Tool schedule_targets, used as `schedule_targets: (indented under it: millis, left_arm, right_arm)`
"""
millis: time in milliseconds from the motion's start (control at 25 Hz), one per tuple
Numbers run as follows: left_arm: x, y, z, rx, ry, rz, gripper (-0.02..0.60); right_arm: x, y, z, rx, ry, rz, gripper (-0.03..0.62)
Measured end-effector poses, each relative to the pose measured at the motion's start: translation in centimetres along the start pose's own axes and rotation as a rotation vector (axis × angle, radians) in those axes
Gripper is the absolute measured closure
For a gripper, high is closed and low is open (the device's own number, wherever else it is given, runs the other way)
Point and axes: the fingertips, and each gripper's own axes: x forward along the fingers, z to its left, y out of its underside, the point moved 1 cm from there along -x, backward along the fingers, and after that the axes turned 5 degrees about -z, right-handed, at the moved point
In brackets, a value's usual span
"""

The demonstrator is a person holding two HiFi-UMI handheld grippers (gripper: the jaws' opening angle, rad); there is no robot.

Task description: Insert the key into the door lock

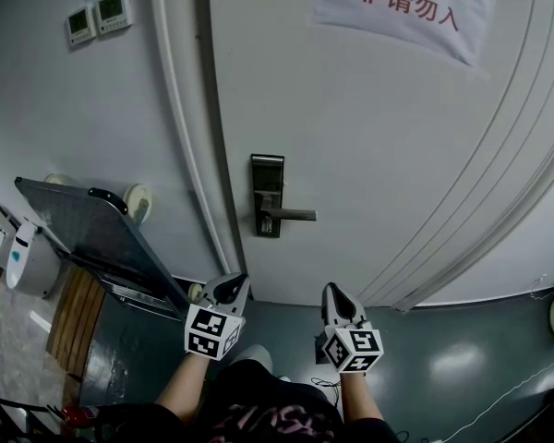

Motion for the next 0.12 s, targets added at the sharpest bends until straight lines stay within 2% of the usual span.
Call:
schedule_targets:
  millis: [120]
  left_arm:
    - [0.12,-0.02,-0.20,0.000,0.001,-0.001,0.569]
  right_arm:
    - [-0.12,-0.16,-0.24,-0.002,0.000,-0.003,0.530]
